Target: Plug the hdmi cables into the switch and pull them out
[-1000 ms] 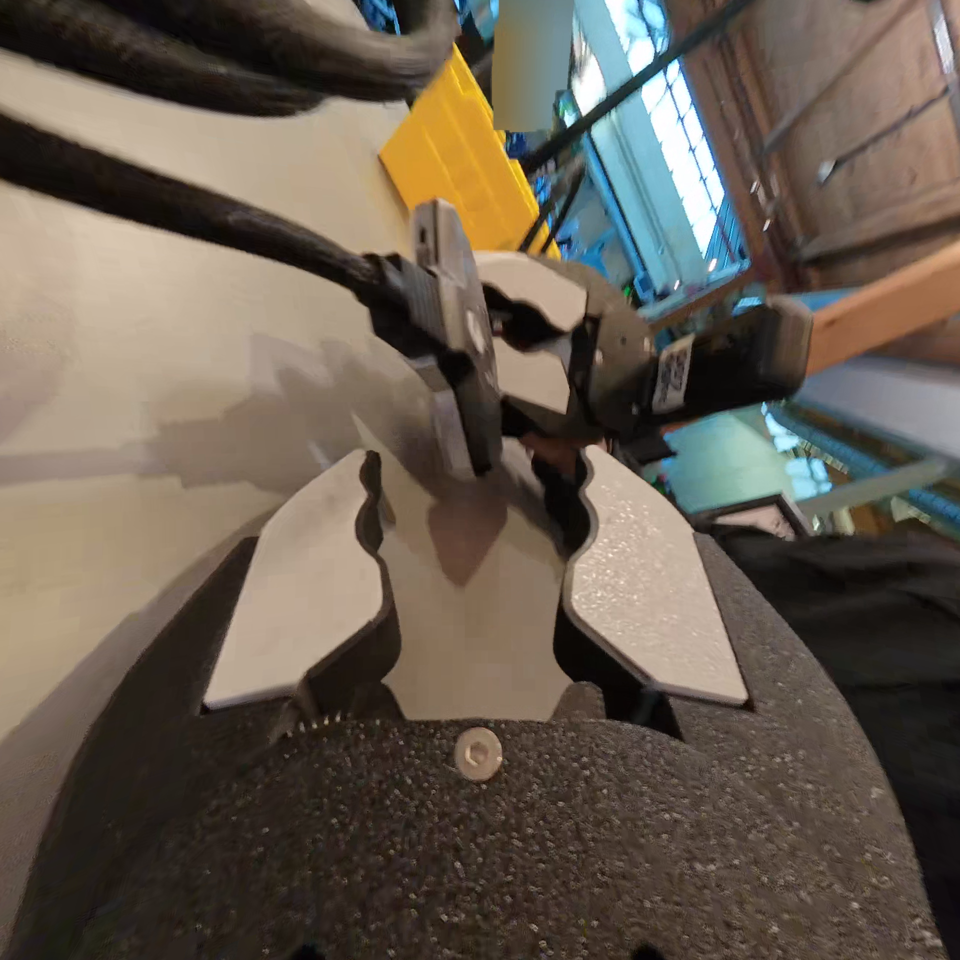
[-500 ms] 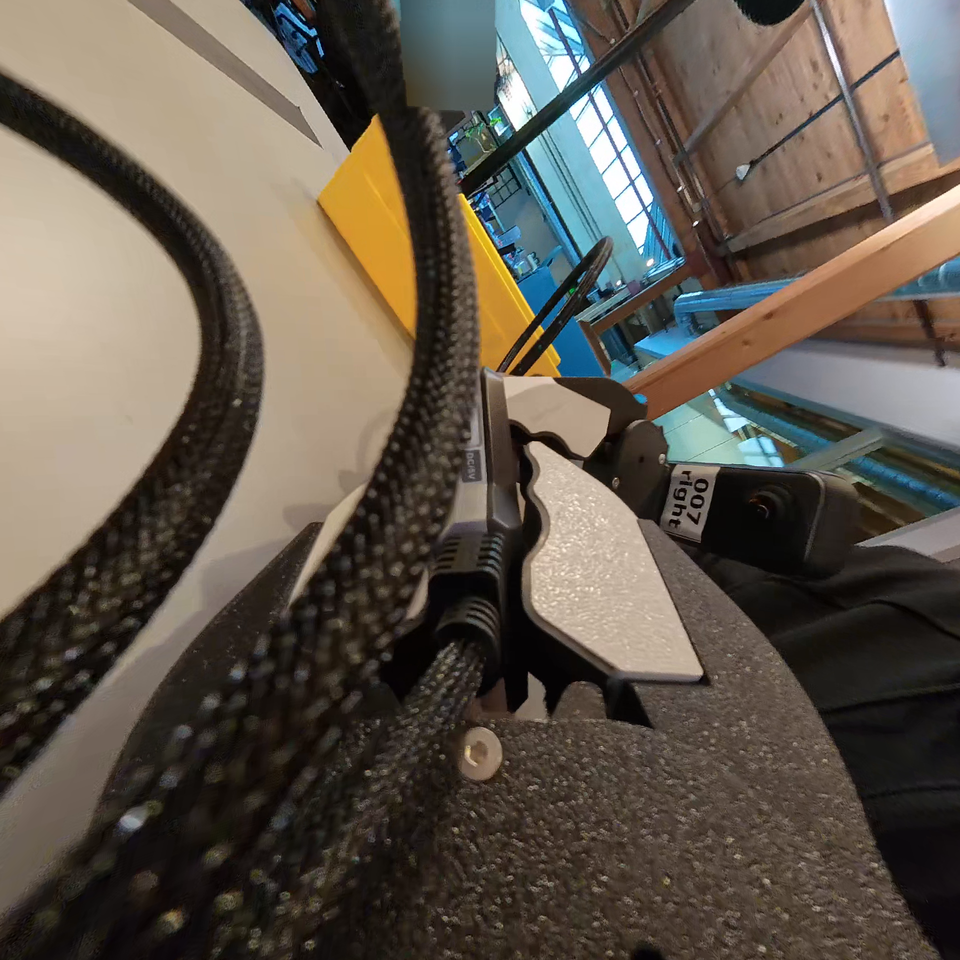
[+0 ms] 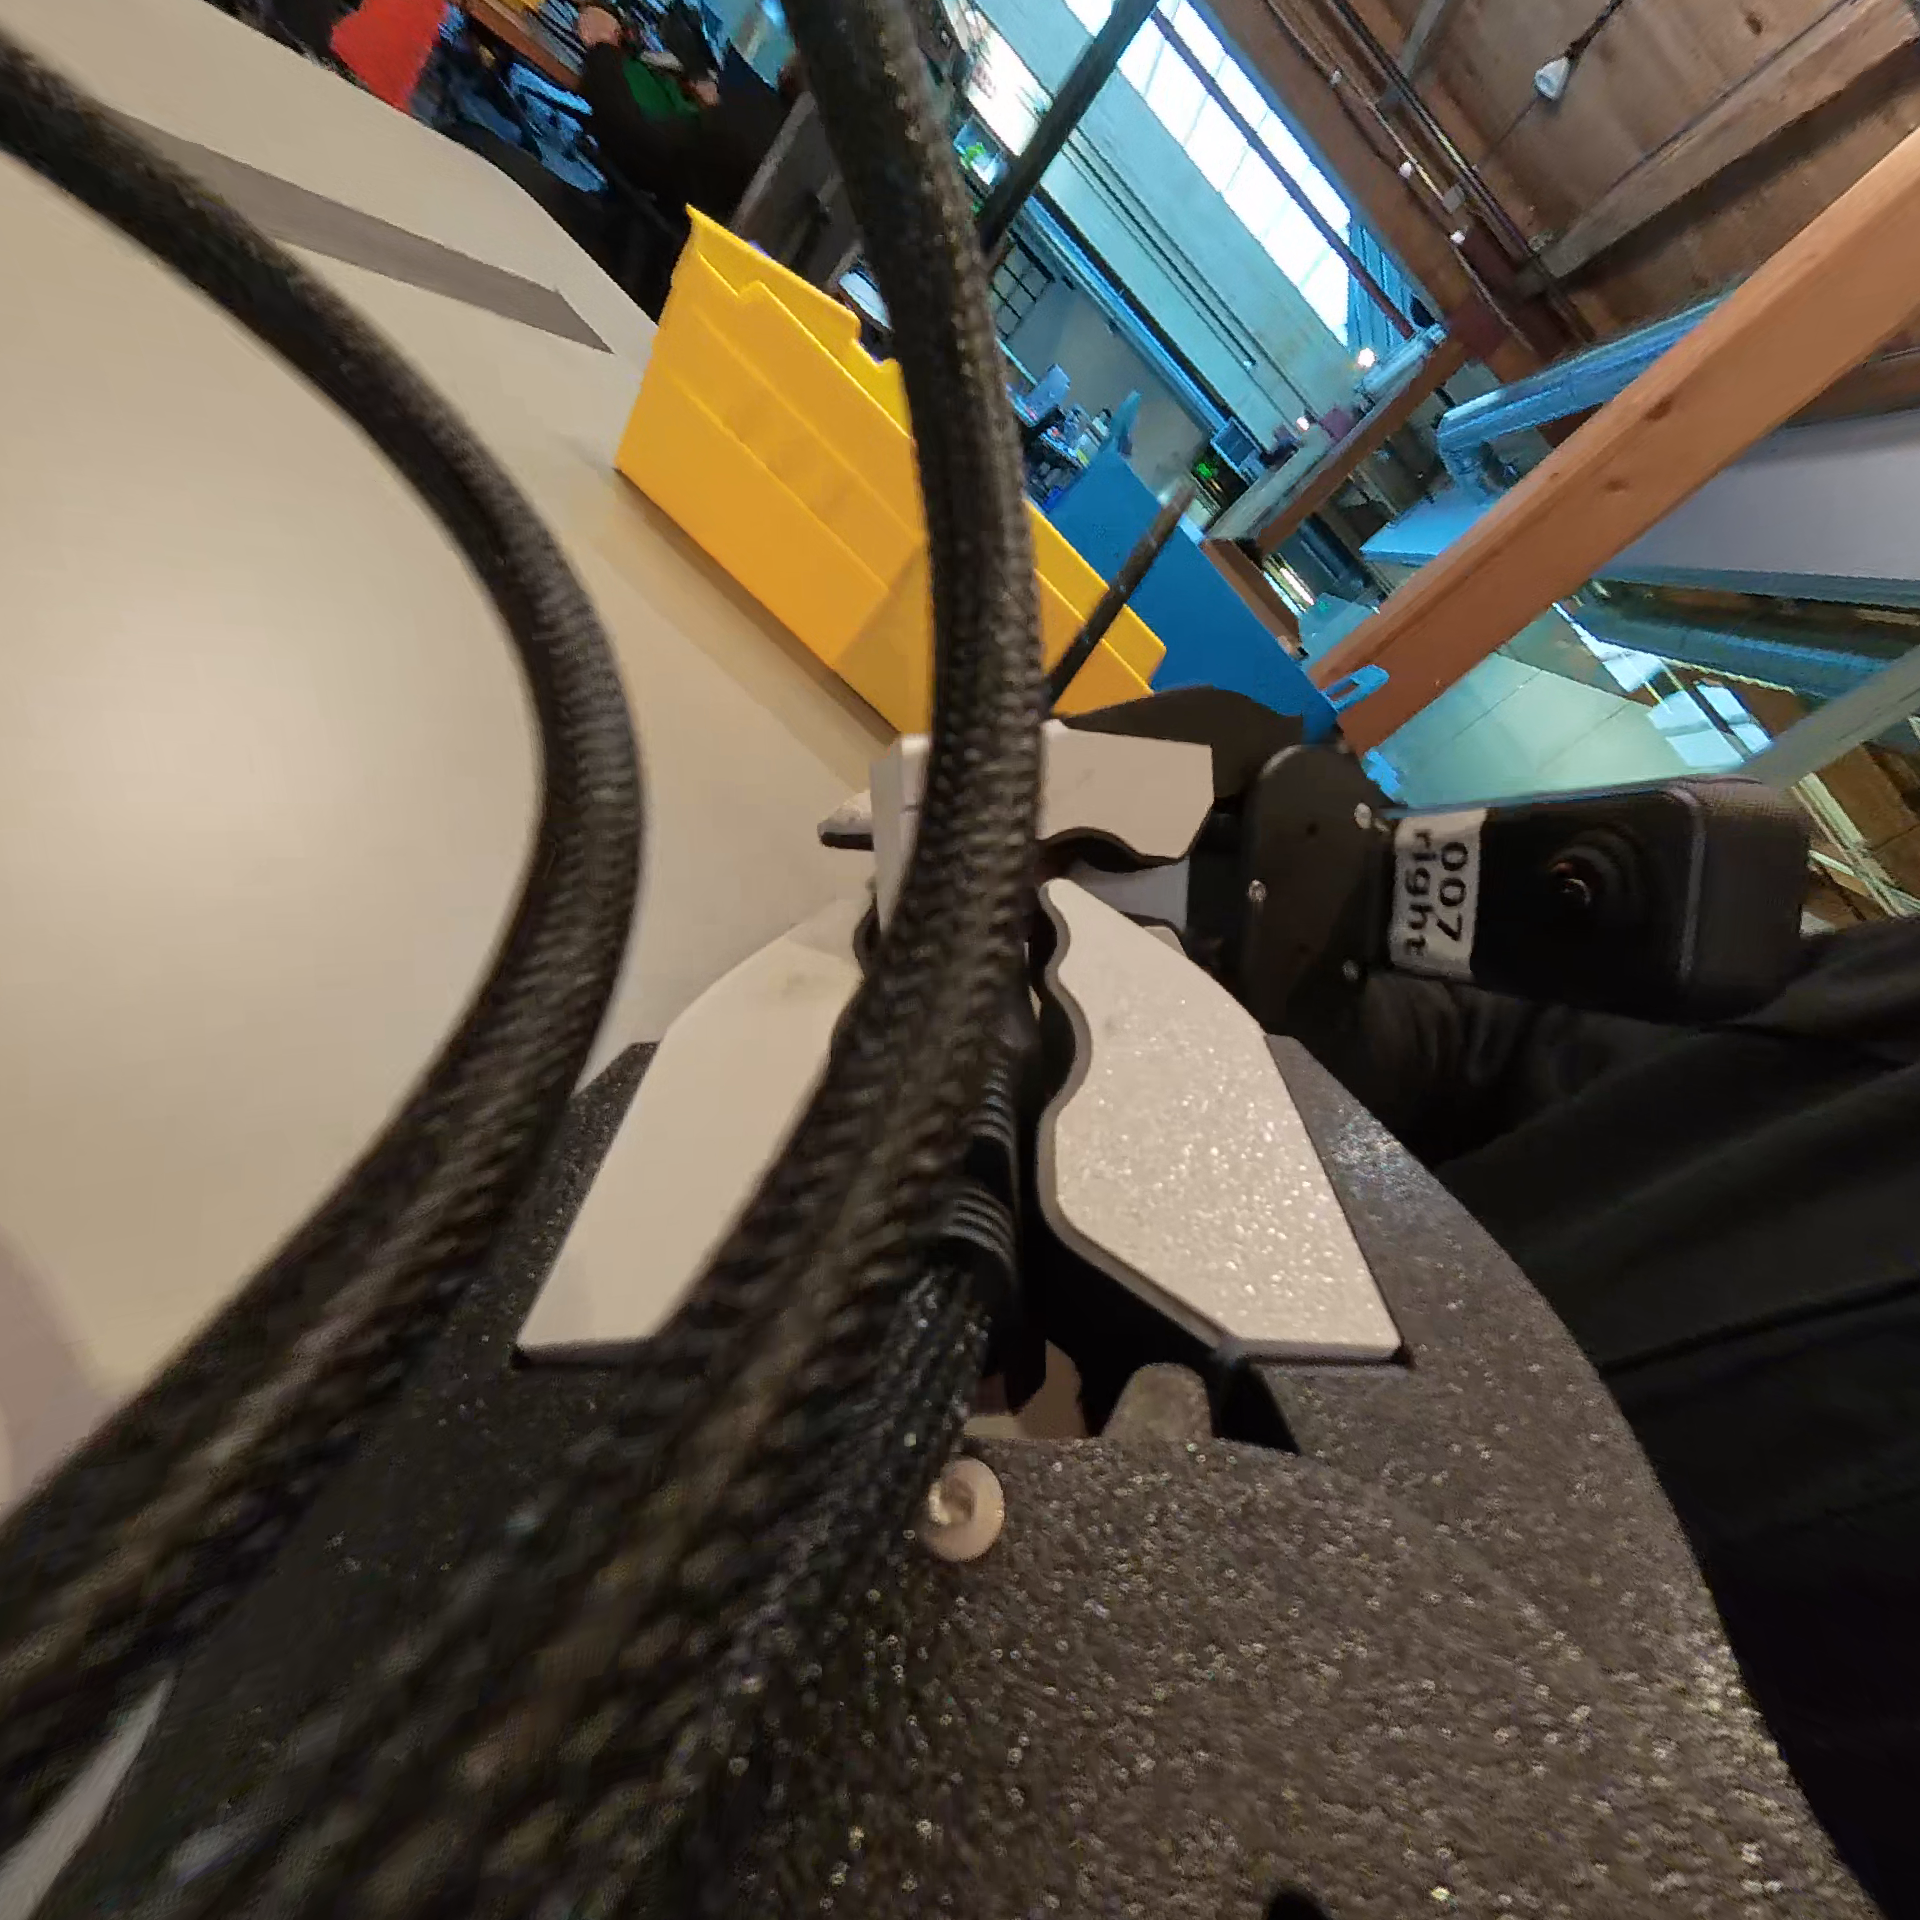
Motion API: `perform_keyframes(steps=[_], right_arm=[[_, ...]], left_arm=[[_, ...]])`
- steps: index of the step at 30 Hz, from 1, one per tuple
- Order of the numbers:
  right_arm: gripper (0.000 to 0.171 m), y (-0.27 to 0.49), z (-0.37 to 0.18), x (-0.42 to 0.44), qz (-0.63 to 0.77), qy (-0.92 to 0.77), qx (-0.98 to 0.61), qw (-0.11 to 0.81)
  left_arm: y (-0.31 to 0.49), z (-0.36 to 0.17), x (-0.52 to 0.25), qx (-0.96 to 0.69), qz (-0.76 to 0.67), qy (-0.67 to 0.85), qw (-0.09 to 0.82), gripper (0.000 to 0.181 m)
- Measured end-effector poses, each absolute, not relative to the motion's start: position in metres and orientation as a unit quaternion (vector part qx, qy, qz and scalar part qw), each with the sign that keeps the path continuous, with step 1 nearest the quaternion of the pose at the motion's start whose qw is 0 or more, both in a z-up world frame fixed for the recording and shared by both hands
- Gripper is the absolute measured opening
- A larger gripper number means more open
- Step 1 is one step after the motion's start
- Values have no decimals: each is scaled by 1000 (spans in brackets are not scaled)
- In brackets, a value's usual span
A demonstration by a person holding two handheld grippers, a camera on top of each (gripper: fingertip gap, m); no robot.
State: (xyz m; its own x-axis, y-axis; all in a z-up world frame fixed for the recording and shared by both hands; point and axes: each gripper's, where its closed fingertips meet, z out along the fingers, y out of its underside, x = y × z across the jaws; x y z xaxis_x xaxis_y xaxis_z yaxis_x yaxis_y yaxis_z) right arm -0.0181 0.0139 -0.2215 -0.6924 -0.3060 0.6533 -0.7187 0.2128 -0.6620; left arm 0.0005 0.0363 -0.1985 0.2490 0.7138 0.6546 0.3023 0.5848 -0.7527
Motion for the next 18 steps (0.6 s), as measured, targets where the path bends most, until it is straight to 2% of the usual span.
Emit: perform_keyframes(steps=[1, 4, 6, 12, 18], right_arm=[[19, 13, -226, -32, 509, -774, 312, 212], [18, 19, -223, -65, 530, -786, 270, 169], [18, 22, -218, -73, 537, -778, 274, 176], [18, 29, -205, -53, 540, -776, 296, 134], [18, 63, -155, -71, 538, -800, 250, 90]], left_arm=[[22, -193, 5, -407, 181, -596, 668, 25], [-37, -180, 37, -328, 231, -615, 679, 25], [-48, -186, 47, -322, 227, -624, 675, 25], [-28, -203, 37, -335, 157, -636, 677, 26], [-15, -216, 33, -380, 154, -651, 639, 29]])
